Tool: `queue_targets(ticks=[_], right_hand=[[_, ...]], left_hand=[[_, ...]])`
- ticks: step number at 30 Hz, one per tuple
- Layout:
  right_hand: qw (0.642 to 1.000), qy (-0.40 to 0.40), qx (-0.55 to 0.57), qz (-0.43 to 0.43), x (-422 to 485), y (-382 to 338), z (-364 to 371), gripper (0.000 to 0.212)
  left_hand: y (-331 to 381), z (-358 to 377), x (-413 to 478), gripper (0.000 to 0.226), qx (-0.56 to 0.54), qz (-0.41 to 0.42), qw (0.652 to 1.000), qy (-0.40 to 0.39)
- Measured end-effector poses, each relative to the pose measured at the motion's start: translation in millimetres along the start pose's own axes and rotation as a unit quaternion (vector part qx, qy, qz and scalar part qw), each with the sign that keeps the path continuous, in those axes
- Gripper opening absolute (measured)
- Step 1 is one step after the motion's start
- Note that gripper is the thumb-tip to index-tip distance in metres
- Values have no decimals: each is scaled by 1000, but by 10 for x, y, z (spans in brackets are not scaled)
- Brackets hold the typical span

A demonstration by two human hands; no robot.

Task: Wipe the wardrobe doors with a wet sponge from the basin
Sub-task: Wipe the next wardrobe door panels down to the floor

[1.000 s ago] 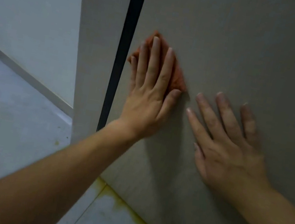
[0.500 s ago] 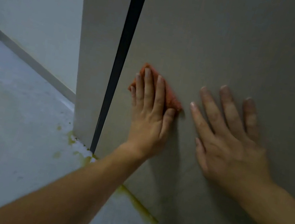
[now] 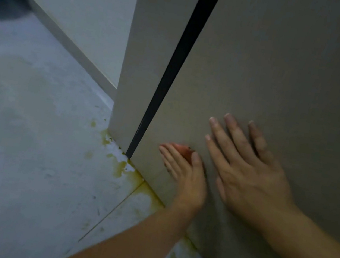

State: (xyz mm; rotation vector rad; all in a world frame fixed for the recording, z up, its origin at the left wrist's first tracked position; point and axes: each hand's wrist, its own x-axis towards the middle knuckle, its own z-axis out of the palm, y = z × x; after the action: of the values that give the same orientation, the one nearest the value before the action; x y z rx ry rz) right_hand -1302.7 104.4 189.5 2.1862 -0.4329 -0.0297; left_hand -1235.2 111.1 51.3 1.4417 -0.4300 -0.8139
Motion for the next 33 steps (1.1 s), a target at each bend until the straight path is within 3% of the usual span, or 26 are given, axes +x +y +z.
queue_targets(ticks=[3, 7, 10, 11, 14, 15, 16, 18, 21, 23, 26, 28, 31, 33], right_hand=[[1000, 6, 15, 15, 26, -108, 43, 61], [1000, -15, 10, -17, 33, -143, 131, 67], [999, -27, 12, -43, 66, -265, 231, 67], [998, -28, 12, -50, 78, -316, 264, 66], [997, -42, 21, -60, 95, -453, 349, 64], [997, -44, 22, -58, 98, -480, 366, 64], [997, -45, 22, -57, 101, -494, 377, 64], [997, -45, 23, -56, 109, -499, 383, 64], [997, -45, 28, -47, 109, -501, 368, 63], [998, -47, 32, -40, 113, -513, 357, 62], [997, -49, 41, -34, 109, -527, 355, 63], [997, -47, 46, -29, 109, -522, 355, 63], [997, -51, 41, -36, 116, -519, 348, 64], [997, -55, 45, -33, 115, -519, 327, 63]], left_hand=[[-92, 84, -119, 109, -27, -45, 998, -40], [-160, -296, 751, 75, -49, -177, 980, 69], [-430, -380, 841, 75, -68, -176, 980, 68], [-490, -308, 664, 83, -76, -183, 979, 56], [-749, -101, 163, 139, -79, -238, 968, 6], [-821, -94, 139, 147, -74, -254, 964, -9], [-851, -135, 197, 135, -75, -262, 962, -11], [-849, -280, 487, 87, -77, -279, 957, 33], [-1004, -439, 857, 65, -77, -268, 956, 92], [-1129, -374, 736, 67, -46, -250, 962, 97], [-1198, -67, 177, 96, -119, -311, 943, 25], [-1418, 122, 4, 90, -166, -350, 922, 0], [-2015, 177, 254, 100, -176, -340, 923, -49], [-1652, -9, 548, 98, -172, -338, 925, -11]])
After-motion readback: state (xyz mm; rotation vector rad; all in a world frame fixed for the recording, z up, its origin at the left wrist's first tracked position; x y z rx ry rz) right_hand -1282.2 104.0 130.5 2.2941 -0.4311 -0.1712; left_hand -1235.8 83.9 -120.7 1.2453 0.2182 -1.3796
